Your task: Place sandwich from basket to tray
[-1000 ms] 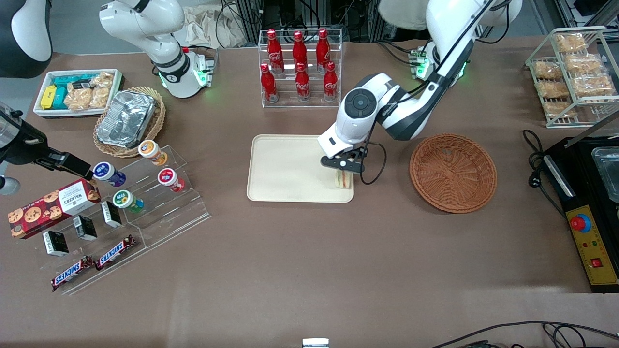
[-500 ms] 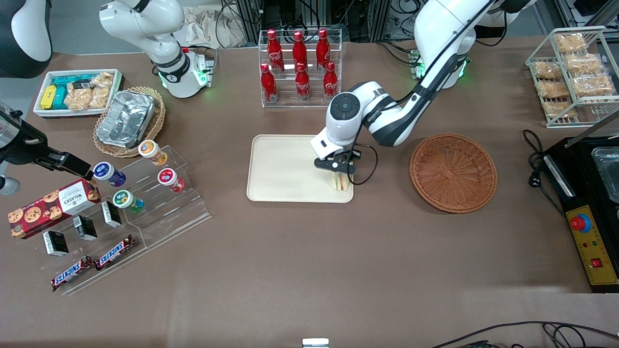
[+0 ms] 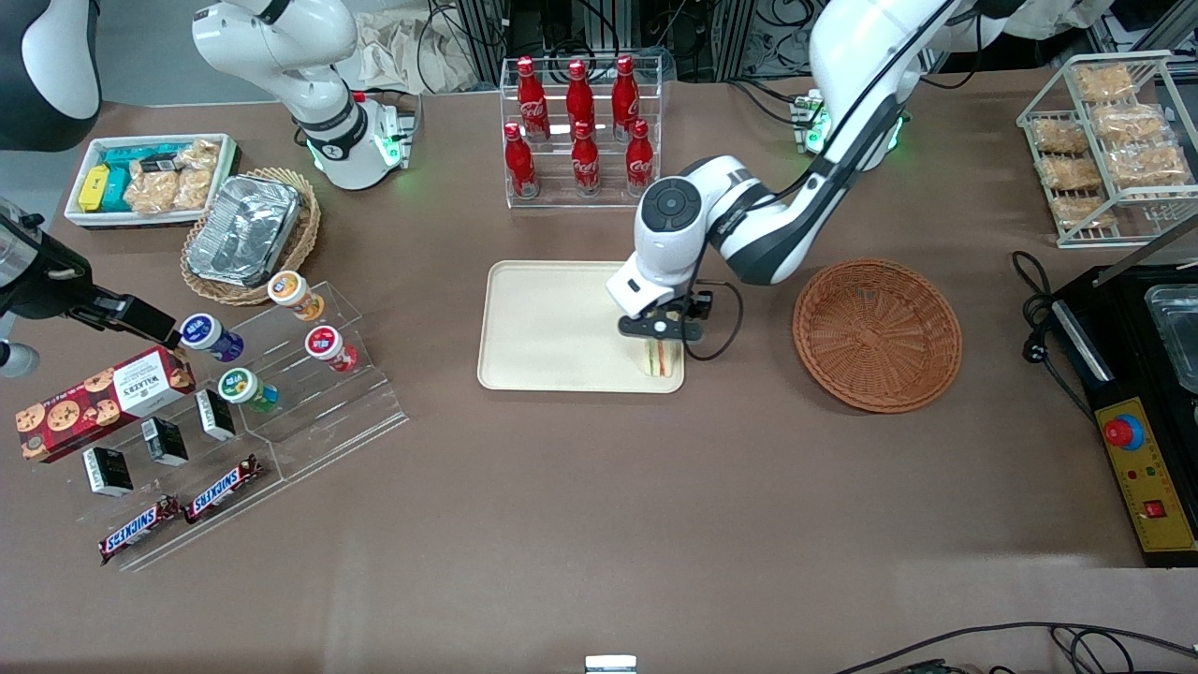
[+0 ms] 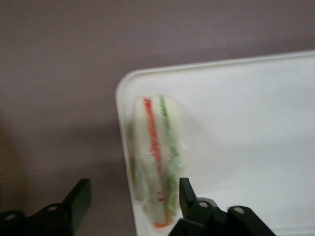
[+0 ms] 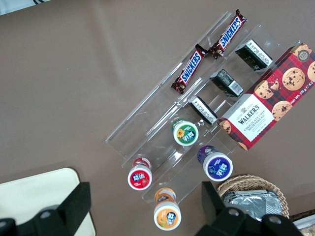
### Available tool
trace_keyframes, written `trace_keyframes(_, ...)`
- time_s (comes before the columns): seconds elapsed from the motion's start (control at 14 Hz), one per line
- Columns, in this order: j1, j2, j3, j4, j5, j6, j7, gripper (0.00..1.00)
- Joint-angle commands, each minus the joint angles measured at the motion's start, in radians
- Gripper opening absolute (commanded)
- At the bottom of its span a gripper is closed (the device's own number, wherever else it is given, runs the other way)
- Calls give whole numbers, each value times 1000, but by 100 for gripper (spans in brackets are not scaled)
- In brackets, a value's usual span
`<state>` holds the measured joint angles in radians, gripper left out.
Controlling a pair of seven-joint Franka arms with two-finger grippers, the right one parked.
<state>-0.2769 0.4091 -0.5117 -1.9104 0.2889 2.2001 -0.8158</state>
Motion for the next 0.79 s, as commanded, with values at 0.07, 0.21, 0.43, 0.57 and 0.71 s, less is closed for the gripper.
trace_keyframes(0.07, 57, -191, -2, 25, 12, -242, -20, 100)
trace_keyframes(0.21, 103, -245, -4, 25, -17, -302, -34, 99)
trace_keyframes(0.43, 180, -329, 2, 42, -88, -410, -40, 100)
trace_keyframes(0.57, 250, -371, 12, 53, -48, -480, 5, 100)
trace_keyframes(0.71, 324, -378, 12, 59, -20, -487, 169, 100)
